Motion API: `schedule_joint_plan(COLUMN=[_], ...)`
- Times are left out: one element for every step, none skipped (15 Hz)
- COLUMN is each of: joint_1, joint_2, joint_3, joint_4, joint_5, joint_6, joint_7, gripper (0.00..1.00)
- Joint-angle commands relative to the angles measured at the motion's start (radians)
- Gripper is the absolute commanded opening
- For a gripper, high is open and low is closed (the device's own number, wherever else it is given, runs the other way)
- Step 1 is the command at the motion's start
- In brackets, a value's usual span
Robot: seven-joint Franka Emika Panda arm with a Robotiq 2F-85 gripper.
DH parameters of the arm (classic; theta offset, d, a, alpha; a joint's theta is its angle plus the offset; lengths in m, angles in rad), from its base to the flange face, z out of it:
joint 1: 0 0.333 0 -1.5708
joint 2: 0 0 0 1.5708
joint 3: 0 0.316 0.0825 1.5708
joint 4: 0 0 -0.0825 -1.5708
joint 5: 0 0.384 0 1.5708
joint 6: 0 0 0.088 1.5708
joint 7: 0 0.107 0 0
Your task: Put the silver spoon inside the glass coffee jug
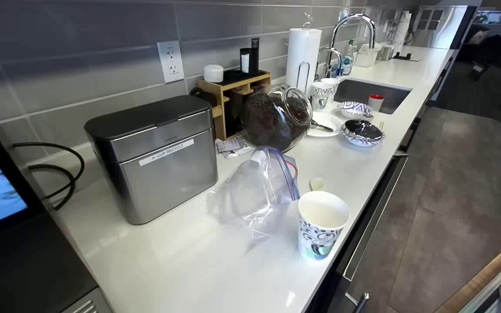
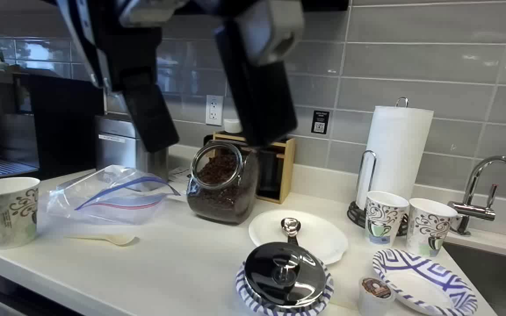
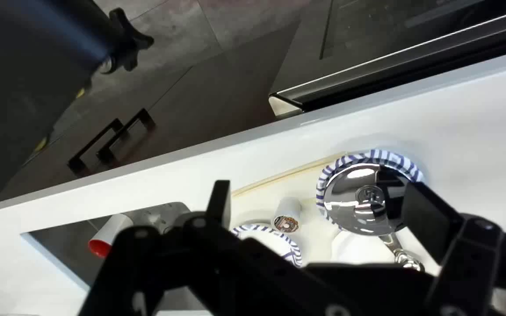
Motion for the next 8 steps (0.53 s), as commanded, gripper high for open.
schedule_joint_plan(joint_1=[0.003, 0.003, 0.003, 0.003, 0.003, 0.003, 0.003, 0.003], joint_2=[0.0, 0.002, 0.008, 0.013, 0.016, 0.017, 0.017, 0.017], joint_3=[-0.002, -0.002, -0.001, -0.001, -0.001, -0.001, -0.001, -0.001], joint_4=[-0.016, -0.035, -0.044, -0.045, -0.044, -0.044, -0.044, -0.043], joint_5=[-0.002, -0.002, -0.001, -0.001, -0.001, -0.001, -0.001, -0.001], joint_6=[-0.005, -0.005, -0.005, -0.005, -0.005, -0.005, -0.005, -0.005], joint_7=[0.002, 0.002, 0.002, 0.002, 0.002, 0.002, 0.002, 0.002], gripper=[1.0, 1.0, 1.0, 1.0, 1.0, 1.0, 1.0, 1.0])
